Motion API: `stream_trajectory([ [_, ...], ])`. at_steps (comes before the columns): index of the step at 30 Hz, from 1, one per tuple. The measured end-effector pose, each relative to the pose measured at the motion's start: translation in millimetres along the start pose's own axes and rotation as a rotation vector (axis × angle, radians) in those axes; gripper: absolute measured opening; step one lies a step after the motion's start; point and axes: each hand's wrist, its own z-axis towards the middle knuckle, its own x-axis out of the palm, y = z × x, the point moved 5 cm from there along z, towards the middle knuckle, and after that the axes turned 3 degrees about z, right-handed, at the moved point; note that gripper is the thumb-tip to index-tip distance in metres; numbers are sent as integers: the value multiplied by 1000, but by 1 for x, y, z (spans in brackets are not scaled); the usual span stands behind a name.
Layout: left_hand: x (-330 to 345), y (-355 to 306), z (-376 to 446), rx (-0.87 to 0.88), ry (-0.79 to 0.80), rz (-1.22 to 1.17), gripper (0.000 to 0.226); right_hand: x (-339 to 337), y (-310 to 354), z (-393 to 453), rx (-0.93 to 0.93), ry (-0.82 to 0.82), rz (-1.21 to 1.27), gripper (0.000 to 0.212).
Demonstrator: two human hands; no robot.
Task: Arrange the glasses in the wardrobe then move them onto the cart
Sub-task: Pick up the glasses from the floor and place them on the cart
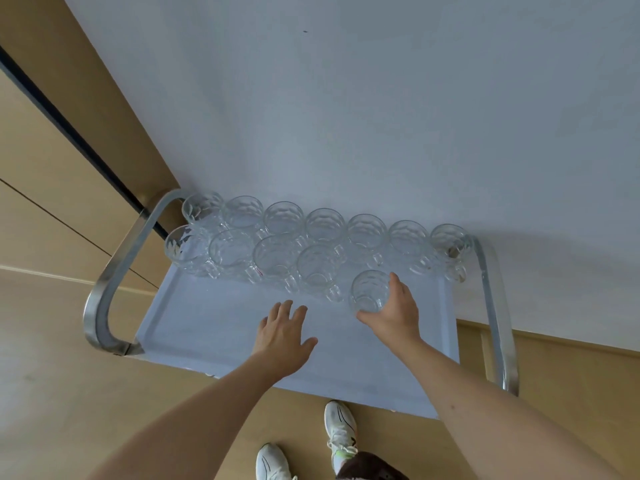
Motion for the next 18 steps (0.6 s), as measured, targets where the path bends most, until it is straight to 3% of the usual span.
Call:
stream_trajectory([
  [4,5,-6,-1,26,-29,28,70,2,4,16,-33,0,22,109],
  [10,2,-21,3,29,-72,-36,64,4,10,28,-50,49,55,122],
  [18,-2,-37,14,25,-49,-98,65,5,19,34,-87,62,53,124],
])
